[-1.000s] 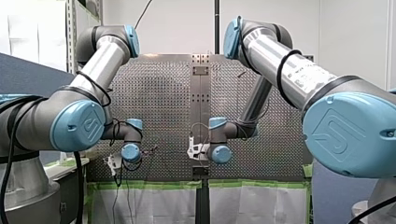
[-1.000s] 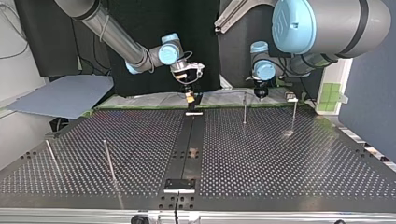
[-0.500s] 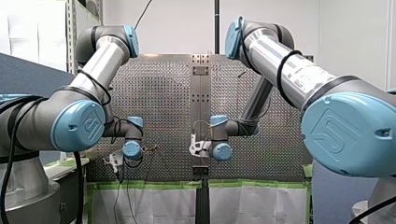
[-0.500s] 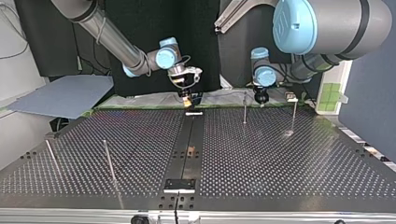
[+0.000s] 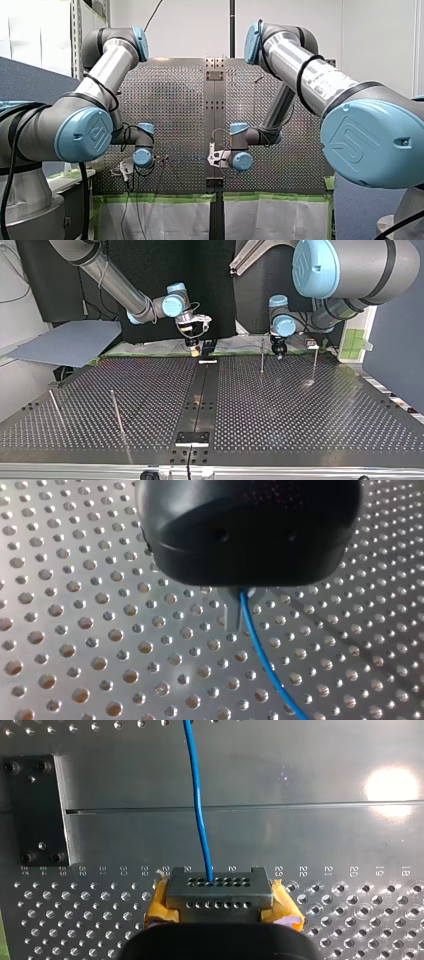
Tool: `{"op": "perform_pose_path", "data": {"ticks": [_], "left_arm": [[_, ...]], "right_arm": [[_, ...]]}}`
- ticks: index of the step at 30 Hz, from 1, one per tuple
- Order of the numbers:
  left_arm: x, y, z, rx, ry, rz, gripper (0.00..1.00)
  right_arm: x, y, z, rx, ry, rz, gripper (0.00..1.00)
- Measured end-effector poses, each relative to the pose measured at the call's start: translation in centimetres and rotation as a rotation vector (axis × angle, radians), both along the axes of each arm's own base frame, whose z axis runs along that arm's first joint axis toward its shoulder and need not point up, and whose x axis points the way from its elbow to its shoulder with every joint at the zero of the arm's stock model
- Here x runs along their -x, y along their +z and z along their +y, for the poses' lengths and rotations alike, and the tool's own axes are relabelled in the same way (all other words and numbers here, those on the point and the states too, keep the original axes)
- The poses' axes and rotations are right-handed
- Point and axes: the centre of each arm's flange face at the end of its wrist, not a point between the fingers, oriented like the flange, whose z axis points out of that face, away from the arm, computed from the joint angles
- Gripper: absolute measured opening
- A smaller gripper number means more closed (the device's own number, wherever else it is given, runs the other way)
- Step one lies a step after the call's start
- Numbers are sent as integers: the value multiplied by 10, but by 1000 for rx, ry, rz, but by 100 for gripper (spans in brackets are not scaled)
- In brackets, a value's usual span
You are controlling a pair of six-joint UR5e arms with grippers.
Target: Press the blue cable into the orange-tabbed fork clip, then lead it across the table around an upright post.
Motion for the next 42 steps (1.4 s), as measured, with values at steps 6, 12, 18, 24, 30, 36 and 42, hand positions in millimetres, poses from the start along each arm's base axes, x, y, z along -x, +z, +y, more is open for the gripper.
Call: {"op": "perform_pose_path", "data": {"ticks": [6, 12, 18, 24, 30, 36, 42], "left_arm": [[0, 0, 0, -49, -20, 13, 64], [3, -2, -2, -34, -48, 34, 100], [12, -7, 2, -41, -10, 95, 100], [34, -17, 5, -30, 10, 175, 100], [52, -25, 3, -3, -15, 198, 100], [63, -22, -1, 22, -59, 189, 100], [72, -11, -2, 37, -81, 163, 100]], "right_arm": [[1, -1, 1, -8, -1, 8, 0], [2, -2, 2, -19, -1, 19, 0], [3, -3, 2, -22, 0, 23, 0], [2, -3, 2, -22, 0, 24, 0], [0, -3, 5, -22, 4, 24, 0], [0, -3, 6, -22, 6, 24, 0], [1, -4, 5, -23, 4, 25, 0]]}}
